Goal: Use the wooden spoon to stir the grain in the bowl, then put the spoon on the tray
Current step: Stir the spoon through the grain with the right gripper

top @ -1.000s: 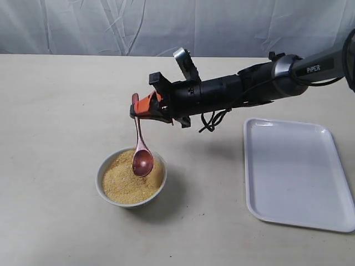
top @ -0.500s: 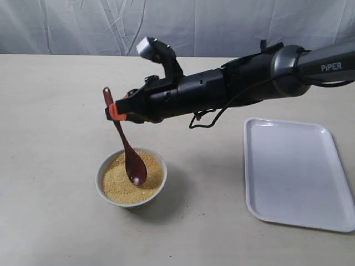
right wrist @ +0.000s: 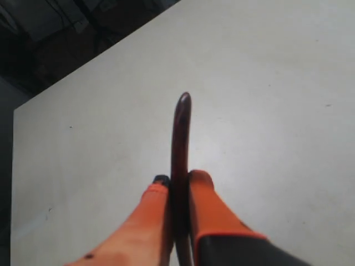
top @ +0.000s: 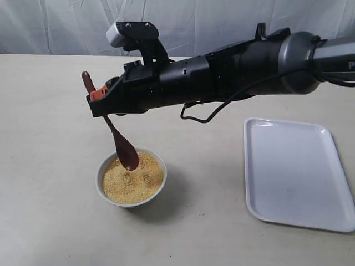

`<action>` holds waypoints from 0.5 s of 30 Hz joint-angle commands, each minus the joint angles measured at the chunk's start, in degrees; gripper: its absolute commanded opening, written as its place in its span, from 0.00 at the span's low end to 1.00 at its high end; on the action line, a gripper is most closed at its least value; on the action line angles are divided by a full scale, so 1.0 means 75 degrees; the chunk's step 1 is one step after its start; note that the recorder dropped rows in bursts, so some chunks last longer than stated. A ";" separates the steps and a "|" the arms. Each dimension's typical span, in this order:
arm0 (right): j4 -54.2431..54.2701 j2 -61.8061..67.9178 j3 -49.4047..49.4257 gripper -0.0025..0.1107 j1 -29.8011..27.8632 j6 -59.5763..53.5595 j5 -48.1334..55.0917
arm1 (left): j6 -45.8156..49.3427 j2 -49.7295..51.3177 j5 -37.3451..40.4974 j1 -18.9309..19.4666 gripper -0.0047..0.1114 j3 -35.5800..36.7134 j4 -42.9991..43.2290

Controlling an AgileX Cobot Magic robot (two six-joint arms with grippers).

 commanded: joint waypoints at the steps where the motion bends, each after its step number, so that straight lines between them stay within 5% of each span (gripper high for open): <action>1: 0.0036 -0.0013 0.0016 0.02 0.0032 -0.0022 -0.0141 | -0.0011 -0.0040 -0.0093 0.0000 0.04 0.0037 0.0003; 15: 0.0036 0.0834 0.0016 0.02 0.0938 -0.0101 -0.1742 | -0.0011 -0.0040 -0.0093 0.0000 0.04 0.0037 0.0003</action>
